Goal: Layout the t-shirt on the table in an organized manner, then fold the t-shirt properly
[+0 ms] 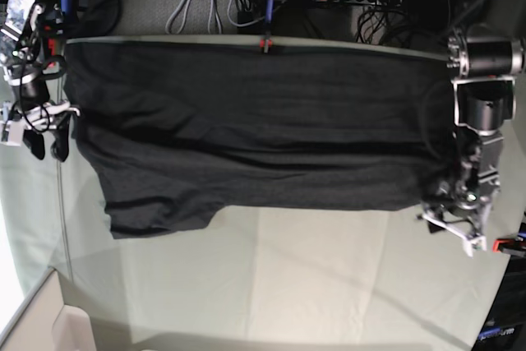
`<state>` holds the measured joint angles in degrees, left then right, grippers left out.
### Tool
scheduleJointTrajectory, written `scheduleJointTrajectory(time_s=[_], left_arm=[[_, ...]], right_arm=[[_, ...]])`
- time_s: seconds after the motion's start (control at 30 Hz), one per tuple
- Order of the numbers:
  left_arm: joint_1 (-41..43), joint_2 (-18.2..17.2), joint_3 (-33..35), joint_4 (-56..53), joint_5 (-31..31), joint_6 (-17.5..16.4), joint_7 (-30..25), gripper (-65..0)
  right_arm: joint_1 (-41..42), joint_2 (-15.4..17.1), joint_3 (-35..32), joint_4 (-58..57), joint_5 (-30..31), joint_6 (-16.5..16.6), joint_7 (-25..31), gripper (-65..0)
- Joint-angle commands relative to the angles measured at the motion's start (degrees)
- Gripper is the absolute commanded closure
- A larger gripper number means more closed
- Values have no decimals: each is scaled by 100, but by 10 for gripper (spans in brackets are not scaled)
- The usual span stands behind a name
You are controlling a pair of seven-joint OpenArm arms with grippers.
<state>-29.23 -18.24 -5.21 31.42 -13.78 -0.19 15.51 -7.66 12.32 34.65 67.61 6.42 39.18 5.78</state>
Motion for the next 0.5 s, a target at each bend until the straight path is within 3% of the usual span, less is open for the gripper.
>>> scheduleJointTrajectory(time_s=[0.0, 0.47], left_arm=[[-149, -97, 148, -17, 2, 23, -280, -395], [-140, 70, 956, -1335, 37, 23, -1652, -392]], right_arm=[[32, 100, 29, 83, 93, 82, 165, -325], [32, 109, 29, 83, 84, 82, 165, -325]])
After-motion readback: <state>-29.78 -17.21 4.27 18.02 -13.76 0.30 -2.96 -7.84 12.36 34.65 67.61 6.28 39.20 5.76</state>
